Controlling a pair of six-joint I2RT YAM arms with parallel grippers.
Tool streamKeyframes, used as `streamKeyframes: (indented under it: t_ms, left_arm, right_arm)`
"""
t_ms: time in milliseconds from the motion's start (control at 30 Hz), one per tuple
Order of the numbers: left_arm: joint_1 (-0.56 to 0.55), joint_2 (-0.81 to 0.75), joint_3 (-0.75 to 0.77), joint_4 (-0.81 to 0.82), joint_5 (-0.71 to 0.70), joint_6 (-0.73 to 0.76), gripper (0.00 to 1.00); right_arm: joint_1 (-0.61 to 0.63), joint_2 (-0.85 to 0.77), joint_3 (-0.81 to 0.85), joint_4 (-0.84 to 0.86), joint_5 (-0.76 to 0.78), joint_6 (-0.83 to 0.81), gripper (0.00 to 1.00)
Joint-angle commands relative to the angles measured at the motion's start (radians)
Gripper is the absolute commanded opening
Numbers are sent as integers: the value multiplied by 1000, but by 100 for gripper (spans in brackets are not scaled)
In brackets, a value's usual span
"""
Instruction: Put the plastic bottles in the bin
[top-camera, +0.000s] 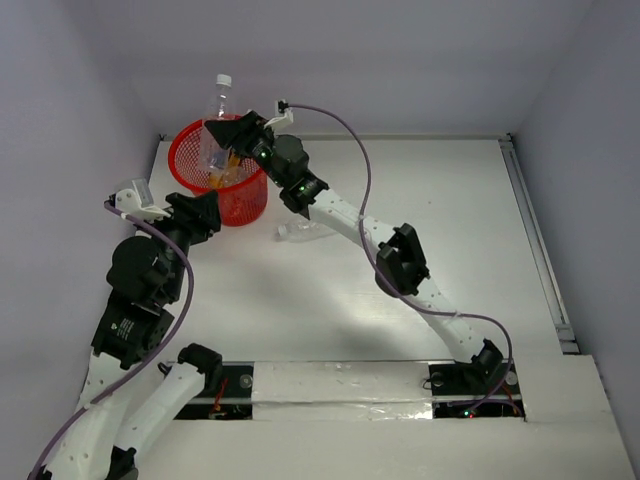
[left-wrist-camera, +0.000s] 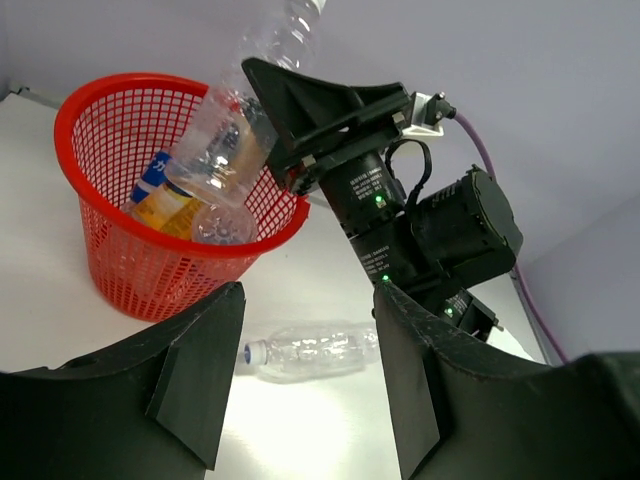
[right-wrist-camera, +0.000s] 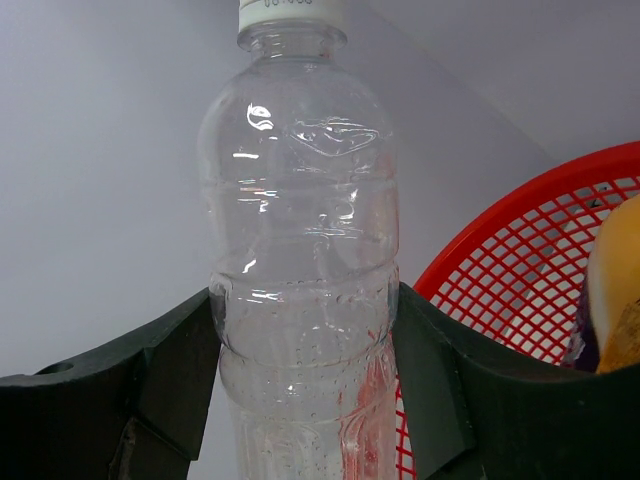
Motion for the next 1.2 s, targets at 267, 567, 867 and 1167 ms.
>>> streamKeyframes:
  t_ms: [267, 567, 867, 1167]
  left_arm:
    - [50, -13, -29, 73, 49, 15, 52]
    - [61, -10, -32, 67, 47, 7, 52]
    - [61, 11, -11, 44, 50, -10, 52]
    - [61, 43, 3, 19, 56, -25, 52]
  right_arm:
    - [64, 54, 104, 40, 227, -8, 76]
    - [83, 43, 41, 35, 201, -22, 82]
    - [83, -33, -109, 53, 180, -44, 94]
    - [92, -193, -376, 171, 169, -85, 92]
